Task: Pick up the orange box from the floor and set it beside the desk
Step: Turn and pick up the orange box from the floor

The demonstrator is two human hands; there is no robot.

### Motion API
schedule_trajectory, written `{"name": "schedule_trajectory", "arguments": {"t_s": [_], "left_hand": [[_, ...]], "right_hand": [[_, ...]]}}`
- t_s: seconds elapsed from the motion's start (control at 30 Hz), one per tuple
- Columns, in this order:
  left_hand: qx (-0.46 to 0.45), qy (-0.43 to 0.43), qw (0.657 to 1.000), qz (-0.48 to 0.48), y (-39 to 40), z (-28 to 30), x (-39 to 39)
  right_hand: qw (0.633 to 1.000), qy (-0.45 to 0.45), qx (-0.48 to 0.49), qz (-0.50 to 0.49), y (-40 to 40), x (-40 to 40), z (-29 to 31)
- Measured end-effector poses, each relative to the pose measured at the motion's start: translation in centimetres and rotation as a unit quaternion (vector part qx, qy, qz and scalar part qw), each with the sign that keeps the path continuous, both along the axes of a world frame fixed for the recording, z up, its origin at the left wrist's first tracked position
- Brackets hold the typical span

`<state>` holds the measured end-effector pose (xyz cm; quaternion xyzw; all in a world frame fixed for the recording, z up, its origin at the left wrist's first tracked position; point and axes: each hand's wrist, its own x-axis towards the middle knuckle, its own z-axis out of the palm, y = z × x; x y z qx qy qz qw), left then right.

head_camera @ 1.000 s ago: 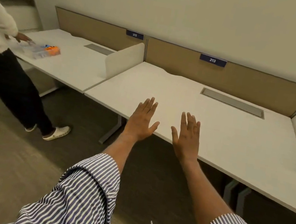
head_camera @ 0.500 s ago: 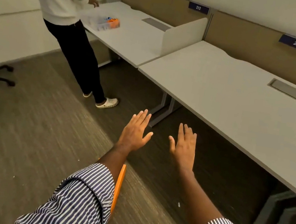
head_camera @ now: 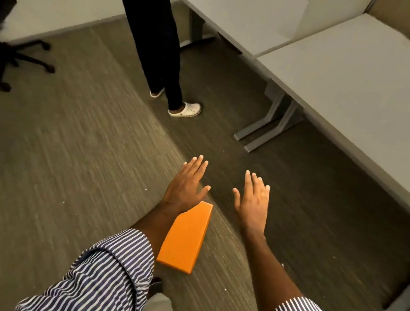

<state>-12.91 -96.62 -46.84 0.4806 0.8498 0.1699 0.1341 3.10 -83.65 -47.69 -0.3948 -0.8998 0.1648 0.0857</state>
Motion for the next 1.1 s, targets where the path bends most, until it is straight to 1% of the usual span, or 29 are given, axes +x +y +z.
{"name": "schedule_trajectory", "arguments": {"t_s": [0.13,0.23,0.33,0.43,0.53,0.63,0.77,0.87,0.97,1.1], "left_hand": [[-0.016,-0.036,0.999,0.023,-2.8,-5.2,-4.1],[-0.034,-0.063,0.996,0.044,-4.2,-10.8,-6.4],[-0.034,-0.121,0.988,0.092,-4.5,-16.9,-7.7],[-0.037,-0.168,0.978,0.119,-4.3,-23.6,-8.4],[-0.054,-0.196,0.968,0.146,-3.8,-31.2,-9.2],[-0.076,-0.225,0.955,0.176,-4.1,-38.8,-9.9],[-0.108,-0.257,0.939,0.203,-5.2,-47.5,-10.2],[-0.127,-0.279,0.926,0.22,-6.2,-52.3,-10.2],[-0.157,-0.293,0.911,0.243,-7.3,-56.1,-10.3],[-0.193,-0.342,0.872,0.292,-8.4,-59.4,-10.4]], "right_hand": [[1.0,0.001,-0.027,-0.003,-2.0,-4.8,-4.7],[0.998,0.027,-0.06,-0.023,-2.5,-7.6,-10.1],[0.992,0.024,-0.109,-0.053,-3.0,-9.3,-17.2],[0.989,0.018,-0.134,-0.065,-3.0,-10.2,-24.7],[0.987,-0.003,-0.152,-0.05,-2.6,-10.7,-32.8],[0.984,-0.041,-0.171,-0.023,-2.1,-10.6,-40.4],[0.977,-0.085,-0.197,0.004,-2.1,-9.7,-48.9],[0.972,-0.092,-0.216,0.009,-2.7,-8.8,-53.6],[0.964,-0.092,-0.25,-0.006,-3.2,-8.1,-57.0],[0.943,-0.045,-0.325,-0.057,-4.0,-7.3,-59.7]]}}
